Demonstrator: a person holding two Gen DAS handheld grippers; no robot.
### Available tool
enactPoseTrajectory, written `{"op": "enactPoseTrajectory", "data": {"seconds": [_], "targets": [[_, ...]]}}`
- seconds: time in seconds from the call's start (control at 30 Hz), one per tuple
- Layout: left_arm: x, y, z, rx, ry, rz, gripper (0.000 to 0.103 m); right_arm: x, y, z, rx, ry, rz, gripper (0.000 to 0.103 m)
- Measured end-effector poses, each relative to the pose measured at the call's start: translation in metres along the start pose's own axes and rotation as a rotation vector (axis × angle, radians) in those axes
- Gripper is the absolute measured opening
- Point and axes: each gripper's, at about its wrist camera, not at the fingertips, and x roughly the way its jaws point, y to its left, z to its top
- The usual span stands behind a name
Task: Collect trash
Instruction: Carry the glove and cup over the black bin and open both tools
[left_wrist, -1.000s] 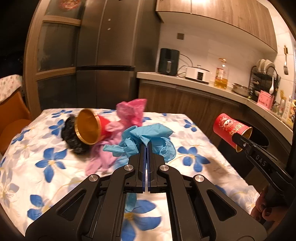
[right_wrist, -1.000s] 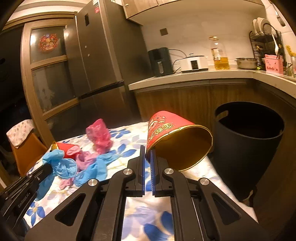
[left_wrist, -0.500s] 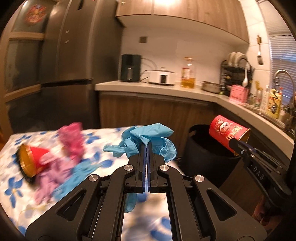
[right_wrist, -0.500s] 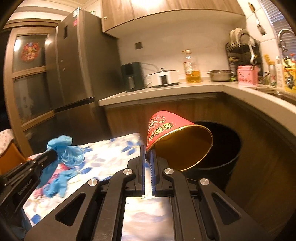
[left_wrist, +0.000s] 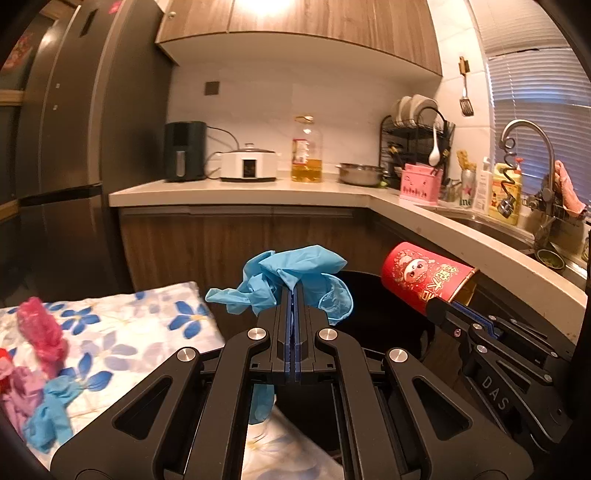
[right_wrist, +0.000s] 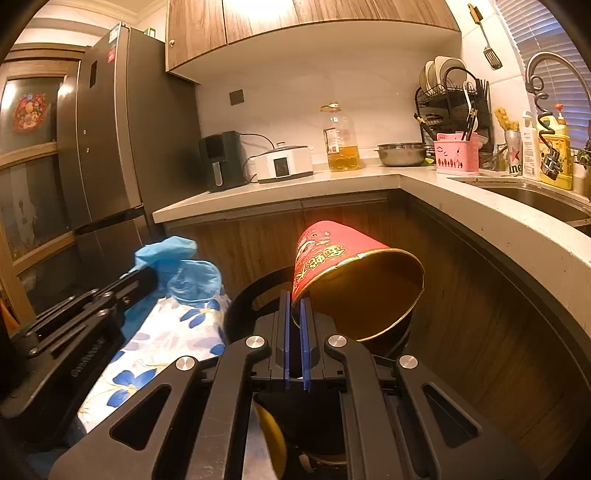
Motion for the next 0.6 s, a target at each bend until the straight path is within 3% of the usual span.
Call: {"op": "enactPoseTrajectory", "data": {"seconds": [0.6], "targets": [[0.049,-0.013,-0.006,0.012,0.037,-0.069,0.0,0.023,-0.019,0.001,0.007,0.043,-0.012,0.006]]}}
